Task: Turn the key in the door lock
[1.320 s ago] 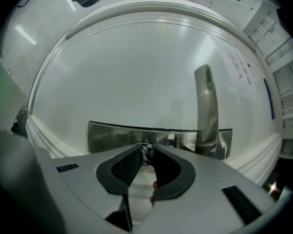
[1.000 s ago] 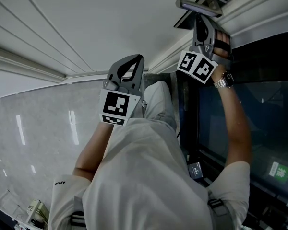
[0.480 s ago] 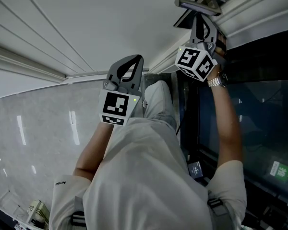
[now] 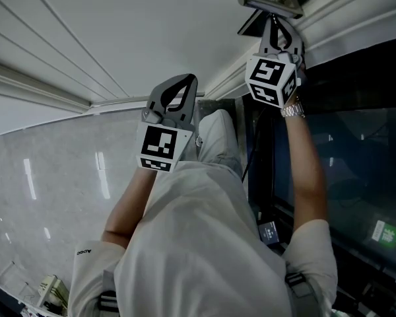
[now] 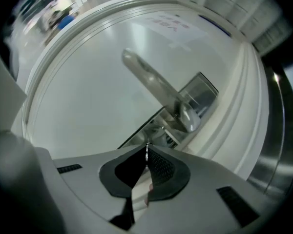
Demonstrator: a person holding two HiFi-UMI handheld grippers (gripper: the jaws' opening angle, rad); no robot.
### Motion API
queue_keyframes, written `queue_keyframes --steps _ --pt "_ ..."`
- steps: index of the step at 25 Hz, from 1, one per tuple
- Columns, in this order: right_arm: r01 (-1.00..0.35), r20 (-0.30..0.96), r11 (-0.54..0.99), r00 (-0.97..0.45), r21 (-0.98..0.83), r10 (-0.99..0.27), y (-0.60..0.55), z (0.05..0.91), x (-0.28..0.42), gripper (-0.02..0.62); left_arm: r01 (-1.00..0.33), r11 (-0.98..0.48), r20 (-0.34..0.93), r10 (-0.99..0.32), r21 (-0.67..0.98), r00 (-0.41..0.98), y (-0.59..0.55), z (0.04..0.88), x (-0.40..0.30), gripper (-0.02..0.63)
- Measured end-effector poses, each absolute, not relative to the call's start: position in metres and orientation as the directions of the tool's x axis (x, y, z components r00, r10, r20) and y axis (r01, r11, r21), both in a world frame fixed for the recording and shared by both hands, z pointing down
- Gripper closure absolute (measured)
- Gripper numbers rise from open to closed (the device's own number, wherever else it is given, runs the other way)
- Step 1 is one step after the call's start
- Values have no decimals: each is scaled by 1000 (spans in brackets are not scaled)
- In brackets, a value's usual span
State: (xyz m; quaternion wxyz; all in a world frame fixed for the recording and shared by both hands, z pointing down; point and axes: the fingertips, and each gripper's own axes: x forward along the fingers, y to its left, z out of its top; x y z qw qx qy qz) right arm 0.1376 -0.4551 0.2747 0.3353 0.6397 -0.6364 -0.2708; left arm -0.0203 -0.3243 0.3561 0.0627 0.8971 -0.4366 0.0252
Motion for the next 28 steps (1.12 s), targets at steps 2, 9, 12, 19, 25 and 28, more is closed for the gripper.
queue_keyframes --steps 2,9,12,19,25,28 --pt "-711 93 37 40 703 -995 -454 271 139 586 -785 -613 99 -779 88 619 -323 355 -19 597" --pt "-829 106 44 18 557 -994 -455 270 139 586 -786 -613 104 -779 86 619 -321 355 -18 597" --pt "-905 126 53 1 422 -992 -456 270 144 586 -784 -615 105 -777 87 621 -321 356 -14 597" --pt "-996 158 86 -85 -1 -984 -457 270 152 586 -780 -619 108 -773 87 625 -321 358 -9 597" --pt "-950 144 88 -136 -300 -980 -457 271 157 586 -774 -626 108 -766 99 634 -321 358 -2 597" --pt "-916 132 94 -156 -390 -979 -456 271 159 586 -768 -634 107 -761 92 640 -319 357 1 597"
